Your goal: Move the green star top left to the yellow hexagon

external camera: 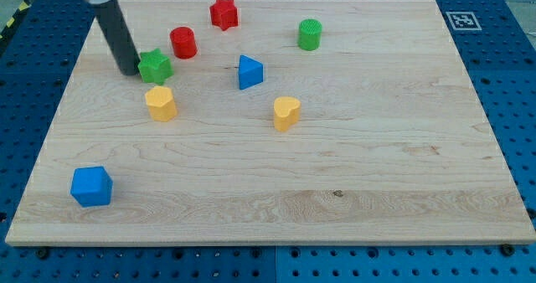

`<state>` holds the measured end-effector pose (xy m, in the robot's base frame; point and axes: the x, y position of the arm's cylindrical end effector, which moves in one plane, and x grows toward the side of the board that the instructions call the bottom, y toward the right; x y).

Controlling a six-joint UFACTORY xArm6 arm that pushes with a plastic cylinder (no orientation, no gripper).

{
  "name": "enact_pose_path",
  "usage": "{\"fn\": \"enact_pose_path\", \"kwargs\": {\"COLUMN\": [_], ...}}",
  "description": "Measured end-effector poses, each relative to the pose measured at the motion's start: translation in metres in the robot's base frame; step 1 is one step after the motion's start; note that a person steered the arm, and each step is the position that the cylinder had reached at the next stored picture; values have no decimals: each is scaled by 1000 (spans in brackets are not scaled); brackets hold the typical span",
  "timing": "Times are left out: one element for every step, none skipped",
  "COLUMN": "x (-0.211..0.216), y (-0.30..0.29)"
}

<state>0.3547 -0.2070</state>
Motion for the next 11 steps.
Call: {"fn": "enact_pose_path", "kwargs": {"x": [-21, -22, -45, -51, -45, -31, -26, -15, 3, 20, 36], "y": [9, 3, 1, 11, 30, 46, 46, 46, 46, 46, 46]}}
